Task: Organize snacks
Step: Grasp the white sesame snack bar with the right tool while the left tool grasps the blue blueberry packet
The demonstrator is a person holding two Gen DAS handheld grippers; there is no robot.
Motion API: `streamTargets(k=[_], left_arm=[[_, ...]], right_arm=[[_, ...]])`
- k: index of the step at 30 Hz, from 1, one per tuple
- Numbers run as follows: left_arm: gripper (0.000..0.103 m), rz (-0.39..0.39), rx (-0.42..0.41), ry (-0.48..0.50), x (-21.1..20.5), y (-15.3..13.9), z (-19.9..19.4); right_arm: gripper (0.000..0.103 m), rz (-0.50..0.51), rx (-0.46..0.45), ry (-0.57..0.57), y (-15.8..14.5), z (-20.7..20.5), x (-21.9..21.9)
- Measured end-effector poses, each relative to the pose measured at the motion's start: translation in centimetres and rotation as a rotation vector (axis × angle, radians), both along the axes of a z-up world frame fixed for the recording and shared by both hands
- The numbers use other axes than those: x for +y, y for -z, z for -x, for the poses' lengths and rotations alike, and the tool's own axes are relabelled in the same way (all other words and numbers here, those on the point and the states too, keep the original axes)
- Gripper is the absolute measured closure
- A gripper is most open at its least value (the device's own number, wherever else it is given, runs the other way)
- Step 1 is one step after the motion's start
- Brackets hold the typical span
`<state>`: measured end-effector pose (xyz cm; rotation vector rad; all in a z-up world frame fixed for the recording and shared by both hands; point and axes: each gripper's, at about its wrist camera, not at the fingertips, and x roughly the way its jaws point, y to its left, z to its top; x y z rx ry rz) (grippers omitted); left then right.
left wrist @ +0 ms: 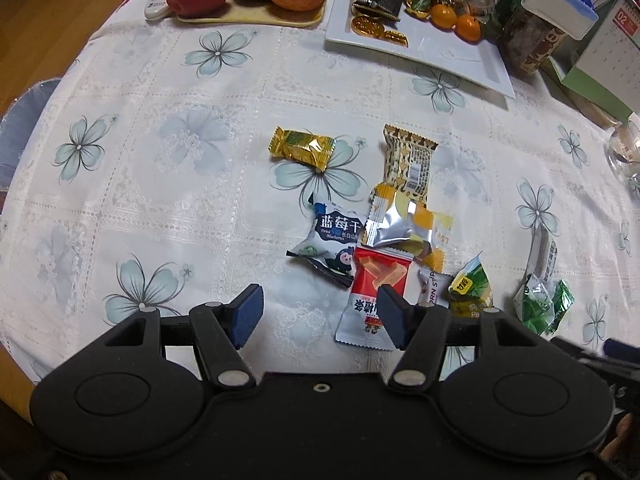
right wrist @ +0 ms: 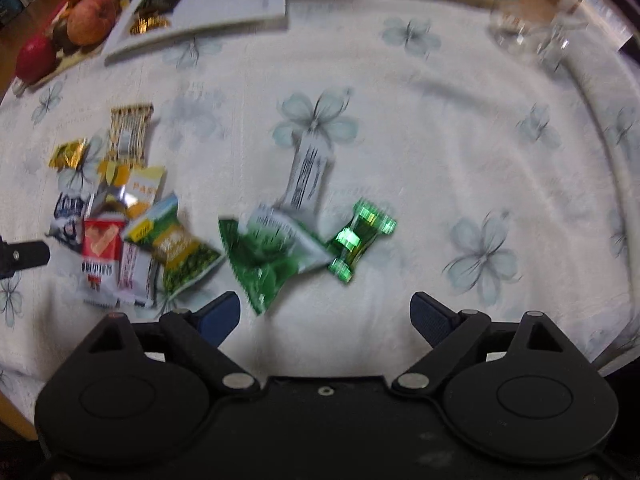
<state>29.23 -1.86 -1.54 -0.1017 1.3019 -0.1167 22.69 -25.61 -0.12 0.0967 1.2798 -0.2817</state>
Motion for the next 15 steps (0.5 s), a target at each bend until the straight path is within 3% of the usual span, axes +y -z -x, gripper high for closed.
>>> streamTargets(k=[3, 6, 9, 11, 15], left_arm=[[0.039, 0.008, -0.009, -0.010, 0.3, -0.5, -0.3], [0.039, 0.026, -0.012, -0.021, 0.6, -0.8, -0.5], [0.039, 0.028, -0.021, -0.032, 0.8, -1.1, -0.8], [0.039, 0.030, -0.031, -0.046, 0.9, -1.3, -1.0], [0.039, 0.021, -0.051, -0.075, 1.2, -1.5, -1.4]], right_arm=[[0.006, 0.046, -0.121, -0.010, -3.6, -1.3, -0.5], [0.006, -0.014, -0.180, -0.007, -5.8, -3.4, -1.5], [0.007, -0.191, -0.122, 0.002, -5.9, -6.1, -2.9], [0.019, -0.269, -0.091, 0.022, -4.8, -7.5, -3.5], [0.024, -0.247, -0.010, 0.094, -1.6, -9.4, -3.4]])
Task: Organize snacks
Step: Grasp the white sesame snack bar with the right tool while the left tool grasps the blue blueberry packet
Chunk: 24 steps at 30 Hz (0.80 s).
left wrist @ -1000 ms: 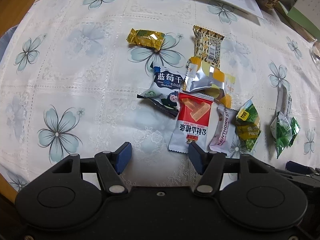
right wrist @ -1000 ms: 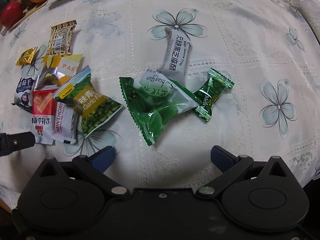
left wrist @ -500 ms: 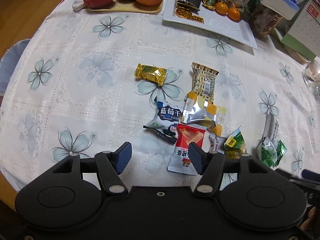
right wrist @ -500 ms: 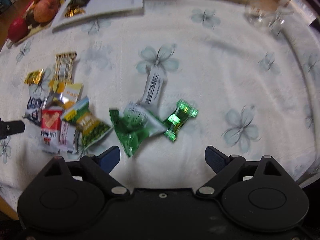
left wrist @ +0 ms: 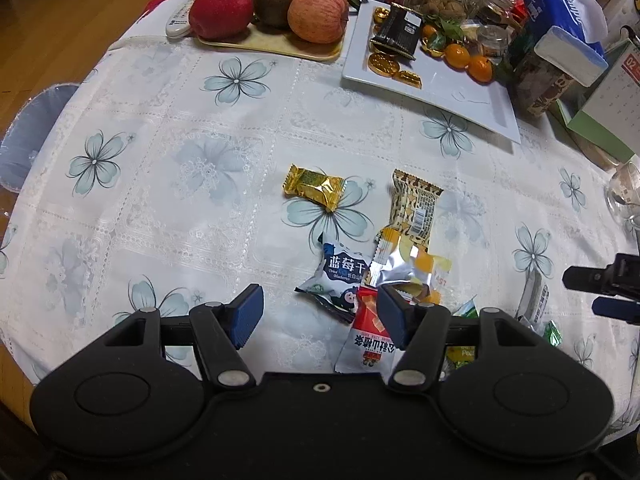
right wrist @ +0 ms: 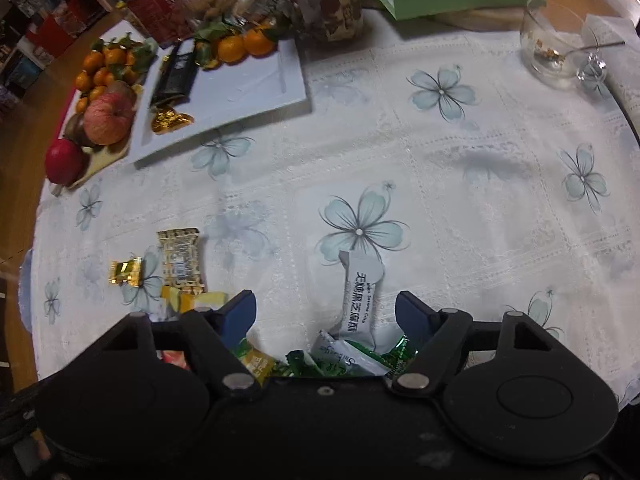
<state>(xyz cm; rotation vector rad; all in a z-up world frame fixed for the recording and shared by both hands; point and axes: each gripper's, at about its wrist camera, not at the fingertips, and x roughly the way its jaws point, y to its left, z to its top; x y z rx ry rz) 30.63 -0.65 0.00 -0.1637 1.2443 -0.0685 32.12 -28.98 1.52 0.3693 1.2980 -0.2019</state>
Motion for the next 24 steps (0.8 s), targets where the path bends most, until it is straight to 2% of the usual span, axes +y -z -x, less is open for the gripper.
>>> streamTargets(k=[3, 6, 10, 15, 18, 21, 22, 23, 24], left_arm=[[0.039, -0.043, -0.021, -0.021, 0.0, -0.2, -0.2], [0.039, -0.063, -0.036, -0.032, 0.0, -0.2, -0.5], [0.039, -0.045, -0.013, -0.029, -0.1, 0.2, -0.8], [0.039, -0.046, 0.021, -0.032, -0.5, 1.0, -1.1], [0.039, -0.040, 0.029, -0.034, -0.6, 1.2, -1.3], [0.039, -0.025, 0.038, -0.036, -0.5, 1.3, -1.4], [0.039, -0.021, 0.041, -0.039, -0.4, 1.4, -1.4], [0.039, -0.017, 0.046, -0.041, -0.4, 1.4, -1.5], [0.039, -0.013, 0.050, -0.044, -0.3, 1.5, -1.5]], right_arm=[[0.026, 0.027, 0.050, 0.041, 2.1, -0.9, -0.2], [0.029, 0.008, 0.091, 0.133, 3.8, -0.7, -1.4], [0.049, -0.002, 0.153, 0.176, 5.4, -1.1, -2.1], [0.050, -0.003, 0.211, 0.162, 6.5, -1.8, -1.7], [0.050, -0.012, 0.253, 0.198, 7.3, -1.9, -1.6], [0.061, -0.032, 0.250, 0.169, 7.8, -2.1, -1.1], [0.075, -0.024, 0.222, 0.165, 7.5, -2.0, -0.9], [0.080, -0.017, 0.202, 0.168, 7.3, -1.9, -0.7], [0.081, -0.012, 0.186, 0.175, 7.0, -1.8, -0.6]])
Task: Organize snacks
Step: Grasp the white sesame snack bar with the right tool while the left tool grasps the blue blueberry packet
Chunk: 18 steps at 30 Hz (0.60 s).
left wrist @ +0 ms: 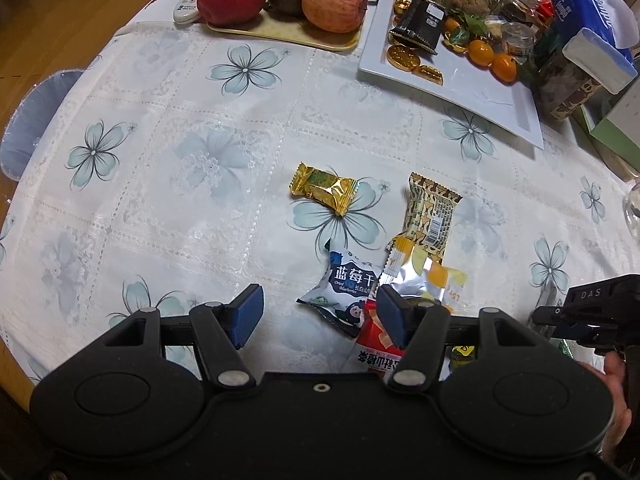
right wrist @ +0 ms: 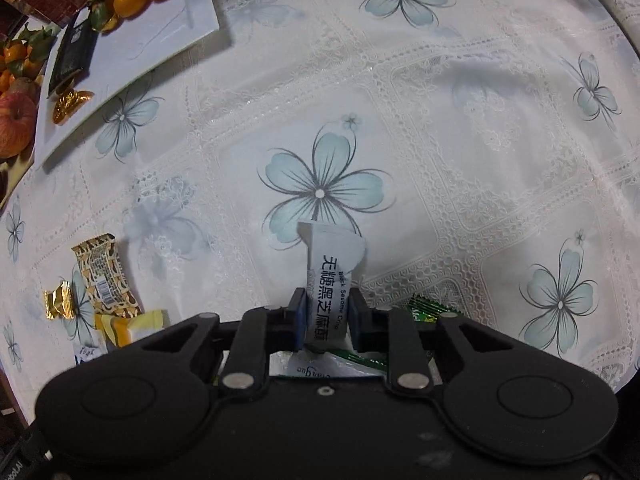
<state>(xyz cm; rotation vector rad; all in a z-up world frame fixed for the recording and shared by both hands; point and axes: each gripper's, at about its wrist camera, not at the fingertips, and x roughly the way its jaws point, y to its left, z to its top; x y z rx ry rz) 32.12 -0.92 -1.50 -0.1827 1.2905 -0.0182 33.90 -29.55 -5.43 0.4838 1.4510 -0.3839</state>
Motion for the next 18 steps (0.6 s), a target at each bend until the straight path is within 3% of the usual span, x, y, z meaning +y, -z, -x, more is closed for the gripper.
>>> streamTargets(k=[6, 13, 18], left_arm=[[0.039, 0.027, 0.020, -0.007, 0.4, 0.4, -0.2], [0.039, 0.058, -0.018, -0.050, 1.2, 0.3, -0.7], [0.039, -0.004, -0.013, -0.001, -0.7, 1.4, -1.0]], right_arm=[[0.082, 0.002, -0.065, -0.016, -1.9, 0.5, 0.8], [0.082, 0.010, -0.269, -0.111, -7.1, 1.6, 2.0], [0.082, -0.023, -0.329, -0.175, -9.1, 2.5, 2.9]])
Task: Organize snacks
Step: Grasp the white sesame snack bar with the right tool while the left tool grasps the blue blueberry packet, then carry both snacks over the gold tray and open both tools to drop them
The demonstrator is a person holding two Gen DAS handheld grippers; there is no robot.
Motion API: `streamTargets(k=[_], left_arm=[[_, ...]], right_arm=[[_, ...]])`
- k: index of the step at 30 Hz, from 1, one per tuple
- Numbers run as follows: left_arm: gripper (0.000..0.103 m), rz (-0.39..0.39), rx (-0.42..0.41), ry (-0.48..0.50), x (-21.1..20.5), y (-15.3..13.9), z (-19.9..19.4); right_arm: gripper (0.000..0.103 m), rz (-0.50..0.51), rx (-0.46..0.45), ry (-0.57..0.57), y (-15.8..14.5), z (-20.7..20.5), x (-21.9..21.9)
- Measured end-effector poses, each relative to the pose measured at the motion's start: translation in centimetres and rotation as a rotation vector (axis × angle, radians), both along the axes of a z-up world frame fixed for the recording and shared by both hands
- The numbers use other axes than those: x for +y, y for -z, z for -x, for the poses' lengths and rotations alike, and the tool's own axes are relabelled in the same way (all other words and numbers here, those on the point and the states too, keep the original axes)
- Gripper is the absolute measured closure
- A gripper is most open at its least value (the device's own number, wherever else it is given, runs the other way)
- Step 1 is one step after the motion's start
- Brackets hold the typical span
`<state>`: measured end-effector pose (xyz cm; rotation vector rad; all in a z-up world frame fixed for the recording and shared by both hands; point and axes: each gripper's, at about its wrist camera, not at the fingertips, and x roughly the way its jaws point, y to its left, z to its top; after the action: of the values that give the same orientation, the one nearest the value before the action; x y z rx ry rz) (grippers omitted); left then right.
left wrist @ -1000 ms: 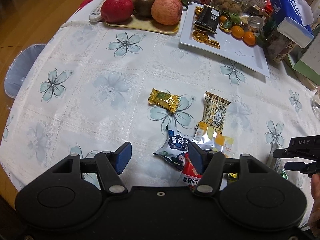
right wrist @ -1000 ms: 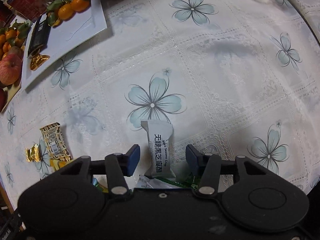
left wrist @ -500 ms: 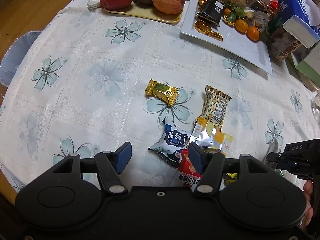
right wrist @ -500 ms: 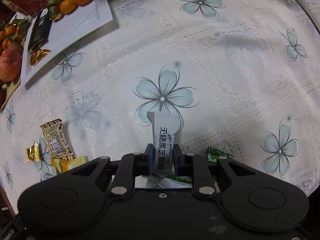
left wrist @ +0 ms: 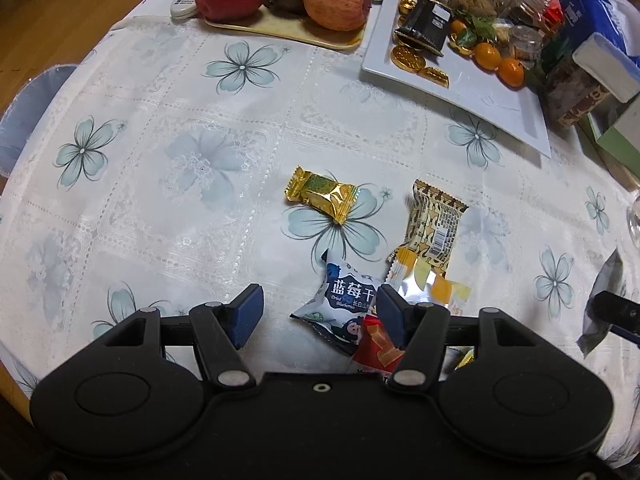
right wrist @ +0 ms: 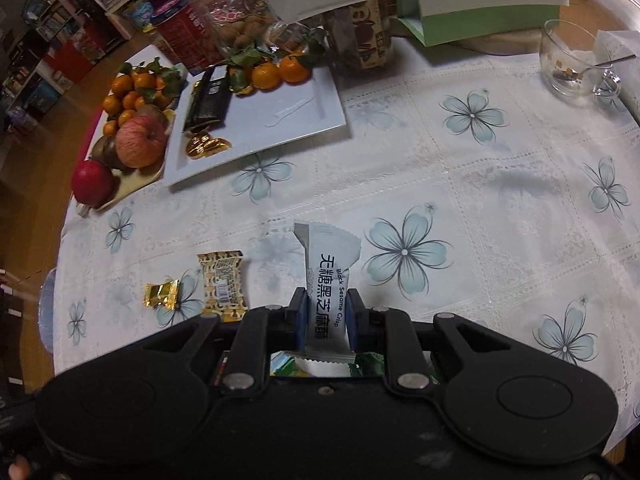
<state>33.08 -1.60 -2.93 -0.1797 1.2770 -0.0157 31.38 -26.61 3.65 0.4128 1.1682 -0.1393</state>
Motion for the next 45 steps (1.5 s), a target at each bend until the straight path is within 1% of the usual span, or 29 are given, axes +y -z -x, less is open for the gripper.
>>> streamTargets(k=[3, 6, 10, 11, 12, 13, 15, 17, 24, 26, 30, 34, 37, 42, 45], left_arm=[[0.039, -0.042, -0.005, 0.073, -1.7, 0.4, 0.0], [0.039, -0.081, -0.005, 0.128, -2.9, 0.8, 0.1], [0.039, -0.123, 0.002, 0.117, -3.2, 1.6, 0.0], [0.041, -0.127, 0.006, 0.106, -3.1, 1.7, -0.1], [0.044, -0.124, 0.010, 0.100, -2.9, 1.9, -0.2], [0.051, -0.119, 0.018, 0.092, -2.8, 2.0, -0.3], [0.057, -0.080, 0.036, 0.081, -2.4, 2.3, -0.5], [0.063, -0.063, 0.046, 0.070, -2.2, 2.5, -0.5], [0.066, -0.045, 0.041, 0.058, -2.0, 2.0, -0.2], [0.066, -0.032, 0.025, 0.055, -1.8, 1.4, 0.1], [0.066, -0.026, -0.033, 0.061, -1.4, -0.5, 1.0], [0.066, 0.004, -0.073, 0.083, -1.2, -2.3, 2.6], [0.066, 0.022, -0.094, 0.119, -1.3, -3.4, 4.9], [0.066, 0.053, -0.119, 0.176, -1.7, -4.8, 9.7], [0.066, 0.071, -0.104, 0.191, -1.6, -4.8, 12.8]], right_arm=[[0.082, -0.049, -0.010, -0.031, -0.5, 0.3, -0.4], [0.082, -0.098, 0.001, -0.021, -0.5, 0.5, -1.4], [0.082, -0.160, 0.043, 0.018, 0.0, 0.8, -2.7], [0.082, -0.175, 0.054, 0.024, 0.2, 0.8, -2.9], [0.082, -0.182, 0.065, 0.028, 0.3, 0.8, -3.0], [0.082, -0.185, 0.072, 0.031, 0.4, 0.8, -3.1], [0.082, -0.176, 0.075, 0.029, 0.5, 0.8, -3.1], [0.082, -0.166, 0.079, 0.033, 0.5, 0.8, -3.1], [0.082, -0.182, 0.094, 0.008, 0.9, 1.0, -3.0], [0.082, -0.176, 0.070, -0.006, 0.6, 1.3, -2.8], [0.082, -0.156, -0.015, -0.053, -0.8, 2.3, -2.2], [0.082, -0.131, -0.095, -0.089, -2.4, 3.9, -1.3], [0.082, -0.133, -0.135, -0.090, -3.2, 5.5, -0.9], [0.082, -0.159, -0.139, -0.053, -3.3, 9.3, -0.6], [0.082, -0.151, -0.131, -0.010, -2.6, 12.9, -0.4]])
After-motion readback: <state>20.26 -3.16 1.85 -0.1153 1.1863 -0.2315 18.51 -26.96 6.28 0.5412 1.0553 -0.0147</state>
